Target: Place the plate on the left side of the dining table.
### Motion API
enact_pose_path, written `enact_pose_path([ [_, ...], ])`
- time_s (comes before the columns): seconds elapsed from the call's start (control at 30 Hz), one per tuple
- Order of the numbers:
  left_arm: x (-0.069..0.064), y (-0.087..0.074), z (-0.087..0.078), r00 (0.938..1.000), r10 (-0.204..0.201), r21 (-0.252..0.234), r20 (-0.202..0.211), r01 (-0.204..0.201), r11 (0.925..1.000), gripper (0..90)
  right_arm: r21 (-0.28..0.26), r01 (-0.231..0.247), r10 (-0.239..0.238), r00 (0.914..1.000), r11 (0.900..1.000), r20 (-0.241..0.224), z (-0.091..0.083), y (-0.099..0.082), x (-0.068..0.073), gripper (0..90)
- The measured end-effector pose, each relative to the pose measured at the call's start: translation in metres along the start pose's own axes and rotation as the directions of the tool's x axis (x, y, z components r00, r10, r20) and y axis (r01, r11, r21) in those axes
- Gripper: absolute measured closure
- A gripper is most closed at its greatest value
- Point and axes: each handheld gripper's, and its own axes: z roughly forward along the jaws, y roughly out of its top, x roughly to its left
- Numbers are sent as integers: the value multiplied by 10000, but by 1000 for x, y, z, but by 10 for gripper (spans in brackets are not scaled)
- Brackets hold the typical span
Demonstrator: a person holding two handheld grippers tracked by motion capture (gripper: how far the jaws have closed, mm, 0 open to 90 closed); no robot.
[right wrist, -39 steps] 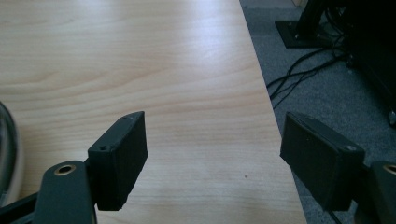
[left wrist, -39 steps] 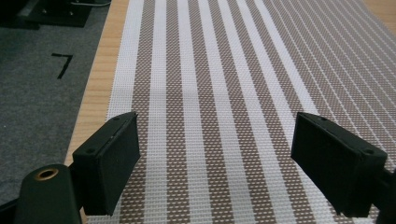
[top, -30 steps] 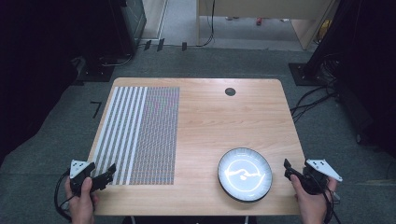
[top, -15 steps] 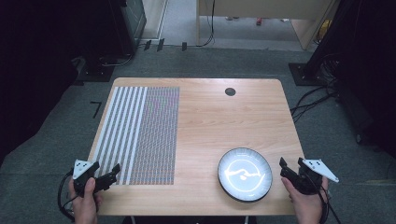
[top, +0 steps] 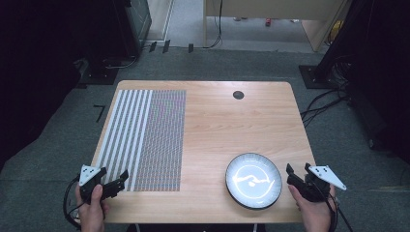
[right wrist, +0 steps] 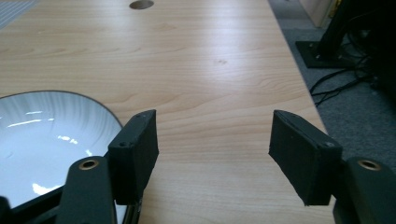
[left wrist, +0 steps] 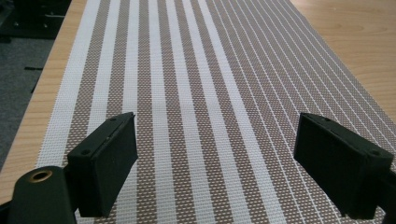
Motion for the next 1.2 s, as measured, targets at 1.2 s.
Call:
enact_pose_path([
  [1.2, -70, 9, 17, 9890, 428, -50, 1418, -425, 9991, 133, 254, 204, -177, 9943, 9995, -1050, 4, -8, 17, 504],
])
